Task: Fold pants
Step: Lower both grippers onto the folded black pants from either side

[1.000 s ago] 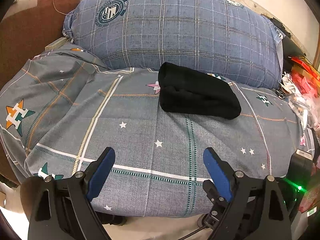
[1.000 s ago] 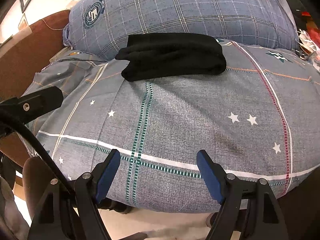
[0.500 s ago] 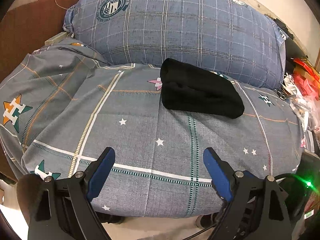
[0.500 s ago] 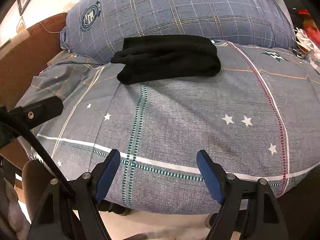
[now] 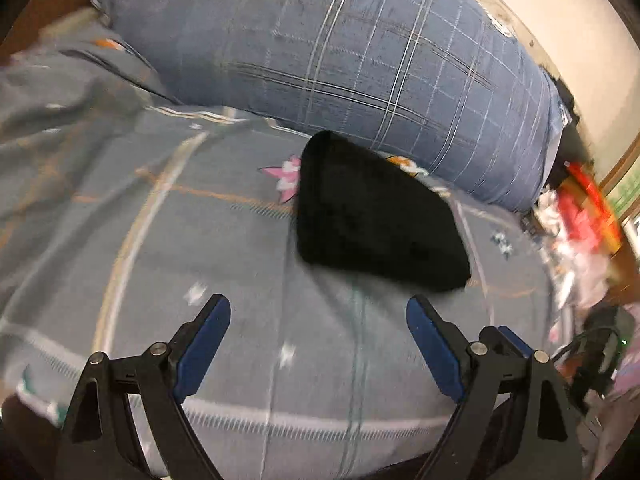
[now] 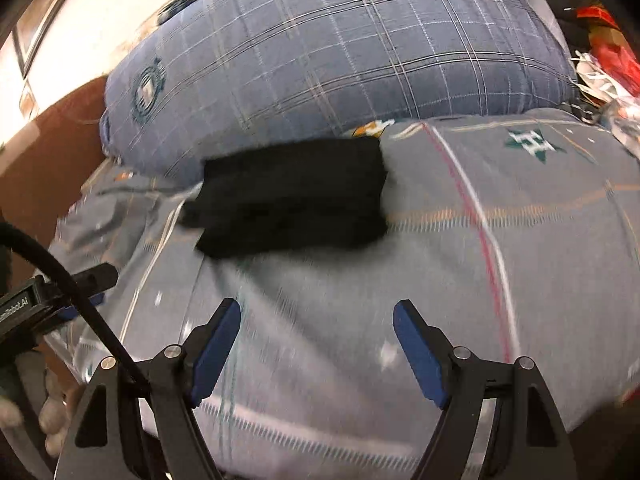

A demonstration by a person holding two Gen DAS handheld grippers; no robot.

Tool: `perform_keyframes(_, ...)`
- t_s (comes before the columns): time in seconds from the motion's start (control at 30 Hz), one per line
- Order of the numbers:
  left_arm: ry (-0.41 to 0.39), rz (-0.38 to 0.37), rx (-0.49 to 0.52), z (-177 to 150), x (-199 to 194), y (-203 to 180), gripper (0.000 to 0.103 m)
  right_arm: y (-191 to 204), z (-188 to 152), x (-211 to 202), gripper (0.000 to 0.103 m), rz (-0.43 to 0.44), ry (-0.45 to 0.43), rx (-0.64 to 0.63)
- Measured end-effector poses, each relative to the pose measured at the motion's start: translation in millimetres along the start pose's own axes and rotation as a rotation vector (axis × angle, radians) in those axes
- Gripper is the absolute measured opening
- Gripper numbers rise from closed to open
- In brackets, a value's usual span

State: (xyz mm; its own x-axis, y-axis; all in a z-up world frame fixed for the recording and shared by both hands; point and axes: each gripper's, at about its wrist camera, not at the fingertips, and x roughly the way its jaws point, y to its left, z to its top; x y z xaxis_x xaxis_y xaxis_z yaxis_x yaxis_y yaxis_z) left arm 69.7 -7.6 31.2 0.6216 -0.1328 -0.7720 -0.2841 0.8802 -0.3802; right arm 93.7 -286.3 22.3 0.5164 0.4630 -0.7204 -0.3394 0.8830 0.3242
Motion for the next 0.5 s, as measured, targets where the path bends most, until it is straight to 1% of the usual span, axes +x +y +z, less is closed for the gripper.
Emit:
perform_keyframes(0.1, 0.047, -0.028, -0.010, 31.7, 37.5, 4.3, 0.089, -18.9, 39.7, 21.0, 0.083, 0.036, 0.008, 0.030)
perform_keyframes(0.17, 0.087, -0.087, -0.032, 49.1, 65.4, 7.2, 0.089, -30.3, 63.4, 38.4, 0.083, 0.042, 0.015, 0.041)
perform_keyframes(0.23, 0.125, -0.132, -0.066, 62.5, 90.2, 11.5, 0.089, -43.4, 83.8, 61.4, 0.083, 0.065, 0.043, 0.064)
perform_keyframes(0.27, 0.148, -0.169, -0.076, 69.3, 102.5, 13.2, 0.089, -50.2, 91.6, 72.9, 0.083, 0.086, 0.062, 0.088)
perform_keyframes(0.3, 0.180, -0.184, -0.079, 74.2, 117.4, 14.0, 0.089, -57.9, 99.3, 86.5, 0.083, 0.114, 0.090, 0.124)
perform_keyframes(0.33, 0.194, -0.189, -0.082, 76.1, 126.1, 14.4, 0.089, -63.5, 104.2, 97.0, 0.083, 0.132, 0.108, 0.155)
perform_keyframes(0.37, 0.211, -0.211, -0.083, 77.7, 134.9, 14.8, 0.089, -70.7, 109.7, 109.9, 0.083, 0.155, 0.127, 0.192)
perform_keyframes(0.43, 0.263, -0.258, -0.066, 78.6, 154.6, 12.5, 0.089, -76.7, 114.8, 124.9, 0.082, 0.201, 0.150, 0.221)
perform_keyframes(0.5, 0.234, -0.266, -0.014, 82.4, 160.0, 3.8, 0.094, -79.6, 120.5, 140.6, 0.081, 0.238, 0.169, 0.240)
